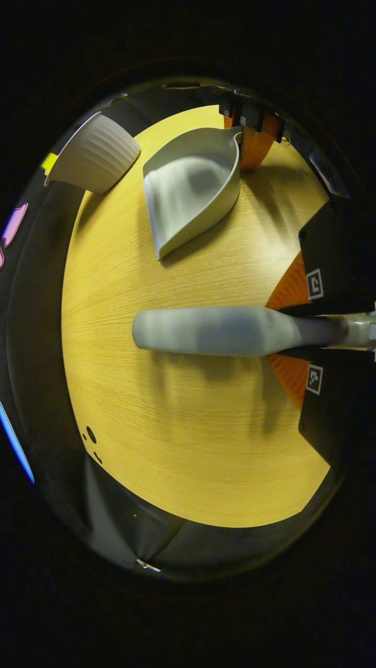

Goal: Pick up the small broom and dustpan from the desktop, sweep the trash into the dustpan with the broom, and then empty the trash into the garbage bin.

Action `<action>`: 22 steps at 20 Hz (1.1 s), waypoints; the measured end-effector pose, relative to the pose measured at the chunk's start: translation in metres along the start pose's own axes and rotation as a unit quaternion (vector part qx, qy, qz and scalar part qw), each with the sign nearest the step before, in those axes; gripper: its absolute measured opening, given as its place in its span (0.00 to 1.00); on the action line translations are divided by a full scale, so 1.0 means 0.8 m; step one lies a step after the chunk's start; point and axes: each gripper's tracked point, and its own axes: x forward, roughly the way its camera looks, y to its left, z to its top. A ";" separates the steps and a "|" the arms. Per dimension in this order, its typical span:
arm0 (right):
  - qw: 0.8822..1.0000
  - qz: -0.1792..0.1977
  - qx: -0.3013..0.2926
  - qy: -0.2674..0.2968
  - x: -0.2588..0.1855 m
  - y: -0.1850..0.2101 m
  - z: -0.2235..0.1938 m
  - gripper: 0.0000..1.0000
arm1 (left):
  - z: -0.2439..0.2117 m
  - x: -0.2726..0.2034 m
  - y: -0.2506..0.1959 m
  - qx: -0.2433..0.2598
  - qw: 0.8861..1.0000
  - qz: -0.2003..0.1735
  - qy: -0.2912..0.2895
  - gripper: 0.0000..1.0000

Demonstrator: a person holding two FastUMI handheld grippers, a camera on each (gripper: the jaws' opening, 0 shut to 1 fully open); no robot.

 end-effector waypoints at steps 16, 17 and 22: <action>0.938 0.015 -0.012 -0.346 -0.272 -0.002 0.160 0.99 | 0.064 -0.317 -0.012 -0.056 0.945 0.038 -0.320 0.96; 0.927 0.025 -0.024 -0.374 -0.301 0.006 0.161 0.99 | 0.064 -0.348 -0.012 -0.051 0.934 0.052 -0.349 0.96; 0.878 0.019 -0.055 -0.474 -0.407 0.019 0.149 0.99 | 0.032 -0.463 -0.034 -0.040 0.885 0.087 -0.456 0.95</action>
